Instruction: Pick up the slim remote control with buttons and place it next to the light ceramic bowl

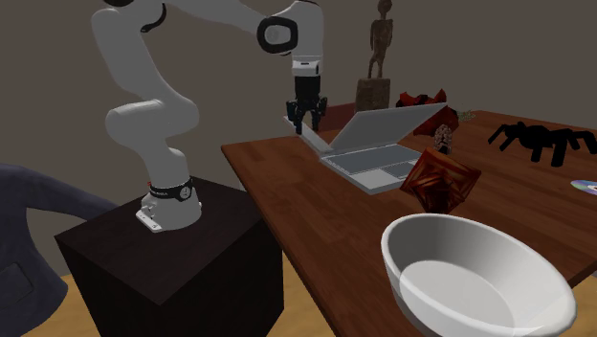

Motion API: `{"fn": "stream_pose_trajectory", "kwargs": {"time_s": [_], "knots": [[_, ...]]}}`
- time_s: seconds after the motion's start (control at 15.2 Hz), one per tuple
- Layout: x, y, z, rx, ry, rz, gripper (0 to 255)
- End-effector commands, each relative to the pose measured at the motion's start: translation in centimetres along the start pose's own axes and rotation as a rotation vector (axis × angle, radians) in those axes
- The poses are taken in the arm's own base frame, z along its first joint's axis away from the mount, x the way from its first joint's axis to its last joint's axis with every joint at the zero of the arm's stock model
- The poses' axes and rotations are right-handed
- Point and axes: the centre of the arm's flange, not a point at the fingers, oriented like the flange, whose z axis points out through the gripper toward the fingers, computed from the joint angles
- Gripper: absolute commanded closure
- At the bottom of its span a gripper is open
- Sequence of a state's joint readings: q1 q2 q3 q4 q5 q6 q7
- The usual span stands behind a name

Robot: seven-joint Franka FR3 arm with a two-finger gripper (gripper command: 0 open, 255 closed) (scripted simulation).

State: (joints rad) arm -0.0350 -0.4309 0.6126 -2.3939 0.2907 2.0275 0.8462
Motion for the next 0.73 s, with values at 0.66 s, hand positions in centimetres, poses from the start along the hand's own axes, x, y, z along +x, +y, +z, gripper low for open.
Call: {"fn": "stream_pose_trajectory", "kwargs": {"time_s": [0.66], "knots": [[3.9, 3.4, -4.0, 0.000, 0.000, 0.000, 255]]}}
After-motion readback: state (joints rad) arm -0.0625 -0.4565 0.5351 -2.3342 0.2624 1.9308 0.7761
